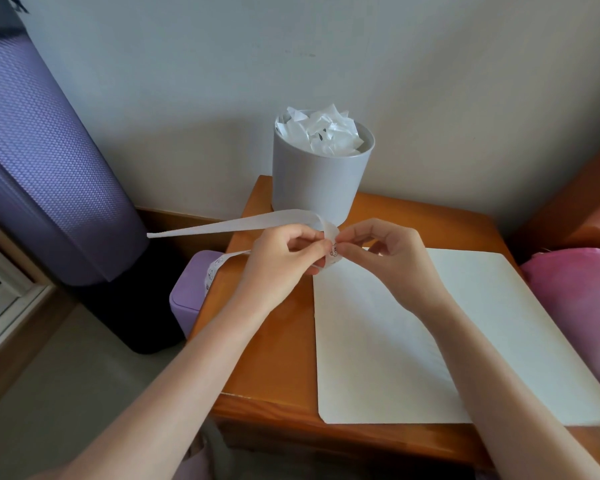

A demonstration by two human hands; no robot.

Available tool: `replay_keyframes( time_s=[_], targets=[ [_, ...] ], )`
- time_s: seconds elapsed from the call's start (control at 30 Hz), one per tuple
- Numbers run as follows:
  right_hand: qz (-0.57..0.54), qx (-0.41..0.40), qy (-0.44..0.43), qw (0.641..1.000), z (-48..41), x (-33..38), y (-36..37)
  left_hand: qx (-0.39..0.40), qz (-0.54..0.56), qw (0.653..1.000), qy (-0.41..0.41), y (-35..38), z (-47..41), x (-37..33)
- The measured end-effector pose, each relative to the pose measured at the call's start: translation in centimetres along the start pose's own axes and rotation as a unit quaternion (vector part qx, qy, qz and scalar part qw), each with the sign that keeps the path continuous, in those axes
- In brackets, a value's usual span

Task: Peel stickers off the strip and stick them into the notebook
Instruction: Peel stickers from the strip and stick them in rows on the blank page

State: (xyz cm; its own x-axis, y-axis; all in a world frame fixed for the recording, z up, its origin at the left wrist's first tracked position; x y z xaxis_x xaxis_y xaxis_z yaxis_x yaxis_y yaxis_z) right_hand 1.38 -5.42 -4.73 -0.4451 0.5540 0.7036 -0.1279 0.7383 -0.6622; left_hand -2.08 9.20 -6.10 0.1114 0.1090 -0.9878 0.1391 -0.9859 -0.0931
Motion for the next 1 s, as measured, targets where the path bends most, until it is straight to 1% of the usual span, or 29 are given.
replay_keyframes(
  time_s=[0.37,0.63,0.87,0.93,1.0],
  targets=[
    [-0.007,-0.002,0.006,1.0,0.1,0.0,0.0,0.003,-0.006,1.0,0.002,-0.1,0.1,0.2],
    [0.009,0.001,0.003,1.0,0.1,0.2,0.1,0.005,0.014,1.0,-0.023,0.1,0.2,0.1],
    [0.081,0.013,-0.019,0.996,-0.1,0.5,0.6,-0.028,-0.017,0.999,-0.027,-0.7,0.1,0.4],
    [0.074,0.008,-0.027,0.997,-0.2,0.8,0.6,-0.045,-0.025,0.998,-0.026,-1.1,0.1,0.3],
    [0.048,0.002,-0.017,0.999,-0.3,1.0,0.5,-0.066,-0.04,0.997,-0.022,-1.6,0.0,0.2]
  ],
)
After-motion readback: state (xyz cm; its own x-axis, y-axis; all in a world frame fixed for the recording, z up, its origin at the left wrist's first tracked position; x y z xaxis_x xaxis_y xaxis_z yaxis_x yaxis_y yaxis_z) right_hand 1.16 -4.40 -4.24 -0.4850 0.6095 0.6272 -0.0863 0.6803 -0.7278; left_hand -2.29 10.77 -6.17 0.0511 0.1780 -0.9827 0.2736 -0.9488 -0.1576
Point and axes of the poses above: each hand's wrist, its own z-axis away from the middle knuckle, its own y-axis out of the palm, x = y × z, the point moved 6 cm from there along -z, towards the middle knuckle, and after that the axes turned 12 degrees about z, right-handed, at the moved point
